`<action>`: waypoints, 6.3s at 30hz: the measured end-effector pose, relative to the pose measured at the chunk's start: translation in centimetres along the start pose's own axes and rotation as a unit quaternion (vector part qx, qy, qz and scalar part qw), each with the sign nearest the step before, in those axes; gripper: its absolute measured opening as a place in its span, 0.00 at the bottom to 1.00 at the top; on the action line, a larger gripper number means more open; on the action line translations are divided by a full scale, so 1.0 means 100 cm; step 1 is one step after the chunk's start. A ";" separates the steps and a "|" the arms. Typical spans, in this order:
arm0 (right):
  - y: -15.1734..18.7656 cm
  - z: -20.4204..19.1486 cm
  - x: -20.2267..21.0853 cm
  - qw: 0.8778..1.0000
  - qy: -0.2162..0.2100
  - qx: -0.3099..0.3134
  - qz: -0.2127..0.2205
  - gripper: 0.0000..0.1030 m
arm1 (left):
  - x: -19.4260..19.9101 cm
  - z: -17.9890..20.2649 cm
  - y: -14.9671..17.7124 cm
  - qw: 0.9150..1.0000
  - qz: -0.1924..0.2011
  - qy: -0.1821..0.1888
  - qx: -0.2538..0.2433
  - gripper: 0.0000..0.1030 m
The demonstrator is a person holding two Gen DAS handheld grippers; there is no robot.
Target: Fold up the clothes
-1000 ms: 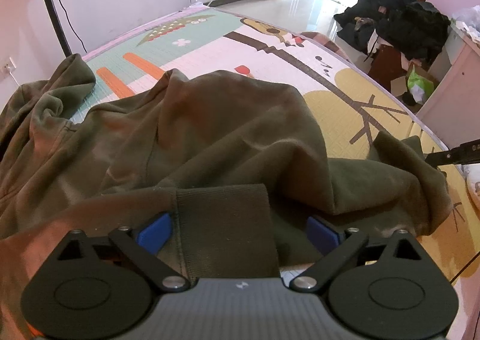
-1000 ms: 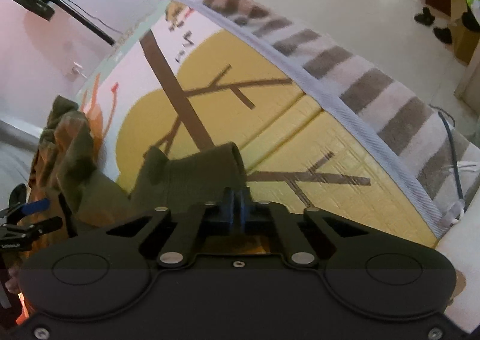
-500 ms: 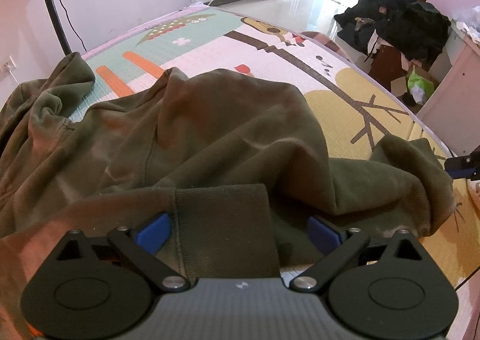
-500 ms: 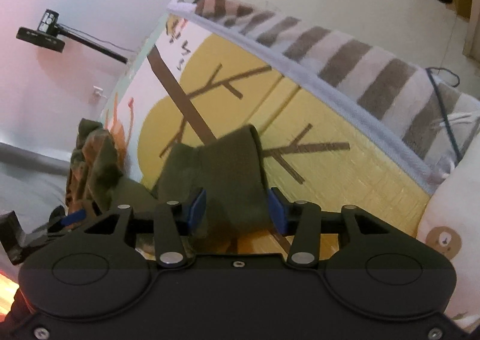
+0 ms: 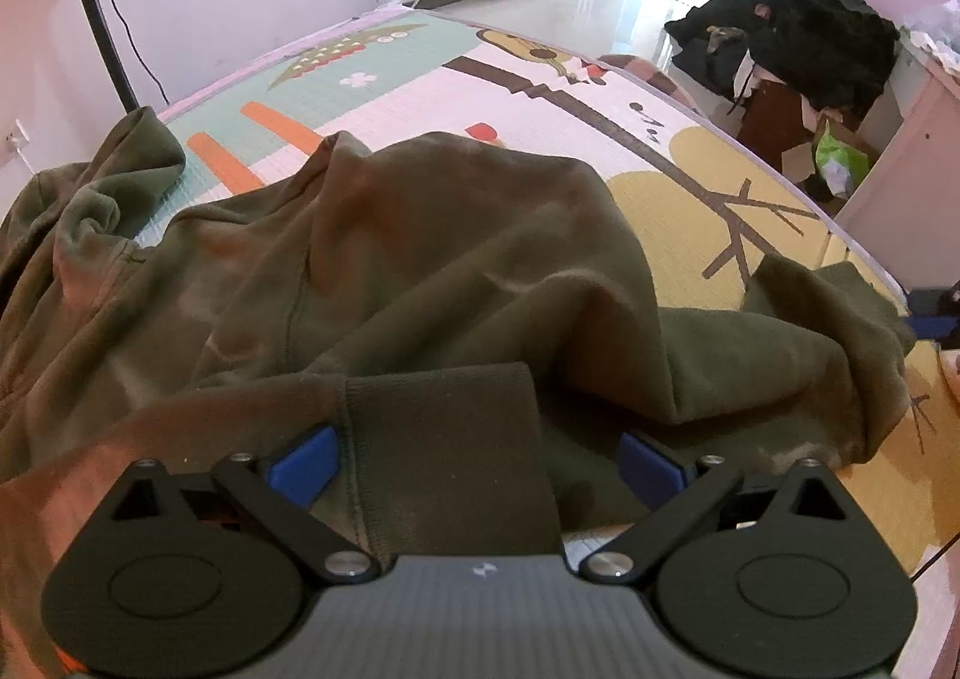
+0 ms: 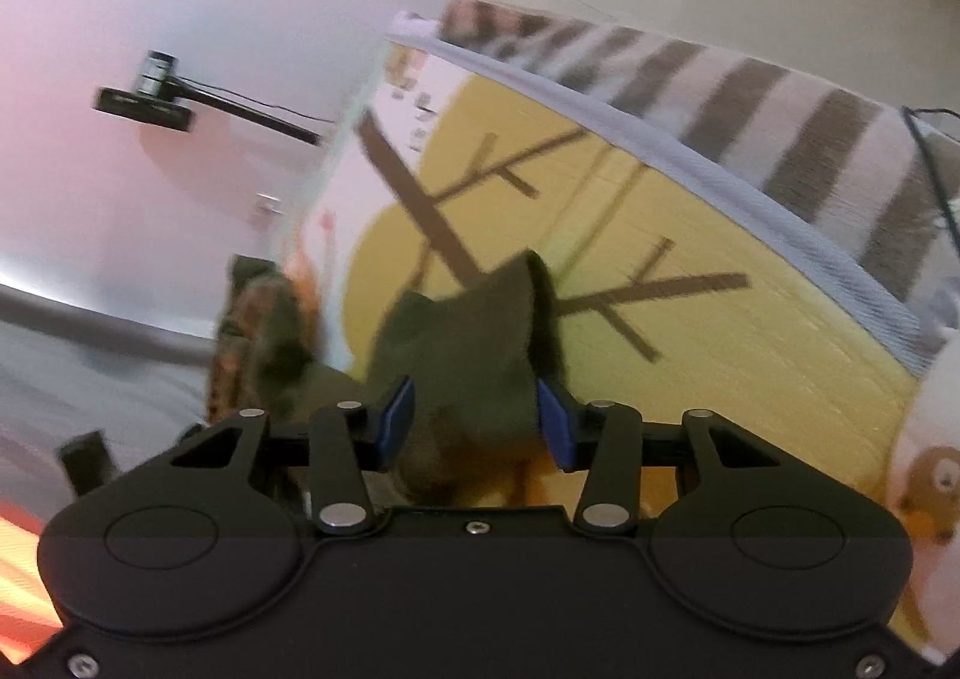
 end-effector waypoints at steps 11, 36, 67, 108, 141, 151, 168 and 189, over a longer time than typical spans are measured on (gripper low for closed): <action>-0.005 -0.024 -0.006 0.998 -0.049 0.025 -0.010 0.42 | -0.001 0.001 0.000 1.000 0.000 -0.003 -0.002 0.99; -0.039 -0.013 0.051 0.960 0.234 0.088 0.126 0.02 | -0.002 0.001 -0.002 1.000 -0.002 0.009 0.009 1.00; 0.018 0.035 0.126 0.889 0.435 0.002 0.145 0.17 | 0.017 -0.061 0.005 0.996 0.017 0.001 0.089 0.97; 0.106 -0.218 -0.155 0.970 0.120 0.202 -0.066 0.34 | 0.067 -0.048 0.111 0.998 0.051 0.002 -0.043 0.97; 0.114 -0.196 -0.194 0.988 0.075 0.110 -0.082 0.39 | 0.031 -0.008 0.089 0.985 0.102 -0.036 -0.132 0.71; 0.113 -0.194 -0.187 0.990 0.060 0.104 -0.077 0.39 | 0.050 -0.016 0.082 0.988 0.120 -0.007 -0.097 0.28; 0.119 -0.246 -0.166 0.989 -0.008 0.133 -0.064 0.46 | 0.132 -0.096 0.085 0.980 0.186 -0.057 0.039 0.18; 0.215 -0.359 -0.290 0.950 0.041 0.271 -0.150 0.23 | 0.235 -0.256 0.172 0.940 0.193 -0.215 0.180 0.17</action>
Point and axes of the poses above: each gripper's, at about its wrist camera, not at the fingertips, and x roughly against the way its jaws point, z to its right, y to its underside, the point moved 8 cm from there along -x, roughly the way its jaws point, and after that the axes turned 6 degrees about -z, right-handed, at the moved point
